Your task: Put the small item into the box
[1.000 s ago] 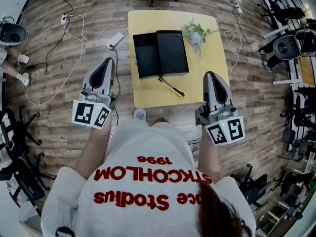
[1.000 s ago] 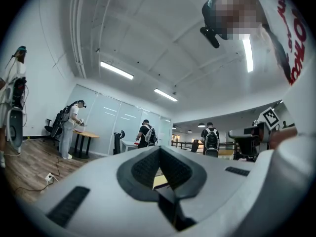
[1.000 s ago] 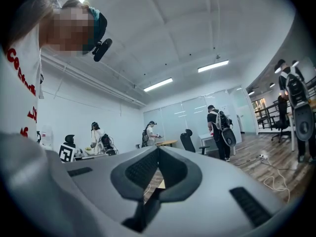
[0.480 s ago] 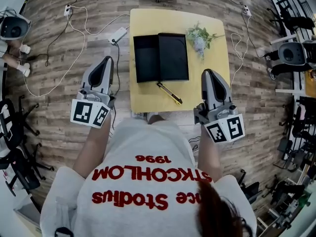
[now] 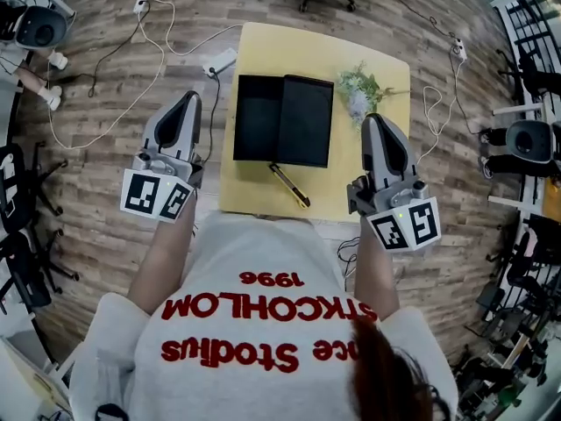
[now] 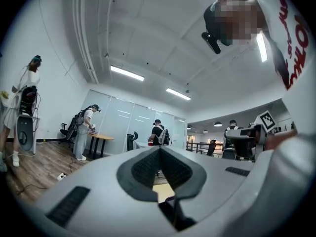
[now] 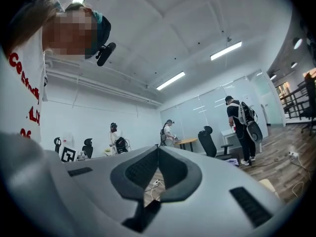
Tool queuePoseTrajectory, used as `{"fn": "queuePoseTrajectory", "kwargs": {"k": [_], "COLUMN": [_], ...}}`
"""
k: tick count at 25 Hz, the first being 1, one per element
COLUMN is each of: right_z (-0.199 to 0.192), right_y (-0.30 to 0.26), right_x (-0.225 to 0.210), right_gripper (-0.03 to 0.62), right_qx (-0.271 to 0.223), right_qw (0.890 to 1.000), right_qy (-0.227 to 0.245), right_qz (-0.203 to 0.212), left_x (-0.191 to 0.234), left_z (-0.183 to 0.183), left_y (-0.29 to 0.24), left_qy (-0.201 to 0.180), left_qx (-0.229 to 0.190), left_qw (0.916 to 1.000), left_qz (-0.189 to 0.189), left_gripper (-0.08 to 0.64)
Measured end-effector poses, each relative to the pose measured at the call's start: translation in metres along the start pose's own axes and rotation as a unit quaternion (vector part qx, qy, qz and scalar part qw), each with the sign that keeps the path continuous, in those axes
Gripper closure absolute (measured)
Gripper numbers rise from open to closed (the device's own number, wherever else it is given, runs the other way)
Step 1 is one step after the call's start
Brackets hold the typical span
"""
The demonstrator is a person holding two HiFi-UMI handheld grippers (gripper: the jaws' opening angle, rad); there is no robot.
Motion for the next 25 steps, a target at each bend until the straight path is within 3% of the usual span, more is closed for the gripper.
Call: {"fn": "queuePoseTrajectory", "kwargs": {"k": [5, 15, 22, 25], "right_z": [-0.003, -0.008, -0.039, -0.069], "right_y": [-0.010, -0.009, -0.009, -0.006], "right_x": [-0.003, 0.010, 0.029, 0.039], "right_gripper": [0.586, 0.586, 0.584, 0.584], "right_qx": [0.003, 0.012, 0.061, 0.107], "right_qw": [1.000, 1.000, 0.998, 0.994], "right_qy": [-0.003, -0.003, -0.022, -0.034], "right_qz": [0.009, -0.022, -0.016, -0.009], "left_x": [-0.001, 0.010, 0.014, 0.014], "left_z": [-0.001, -0.003, -0.022, -0.035], "left_y": [-0.004, -0.009, -0.010, -0.008], "left_qy": [-0.013, -0.016, 0.005, 0.013], "left_qx": [0.004, 0.018, 0.040, 0.053], "left_qw": [0.9999, 0.9996, 0.9987, 0.9978], "left_qz": [0.005, -0.015, -0.030, -0.036], "left_gripper": [0.554, 0.554, 0.554, 0.554]}}
Point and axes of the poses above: the fingertips, and each gripper's own axes: y backward along the fingers, x to its left, z out of its top, the point moved 8 cm from there along y, backward along the fingers
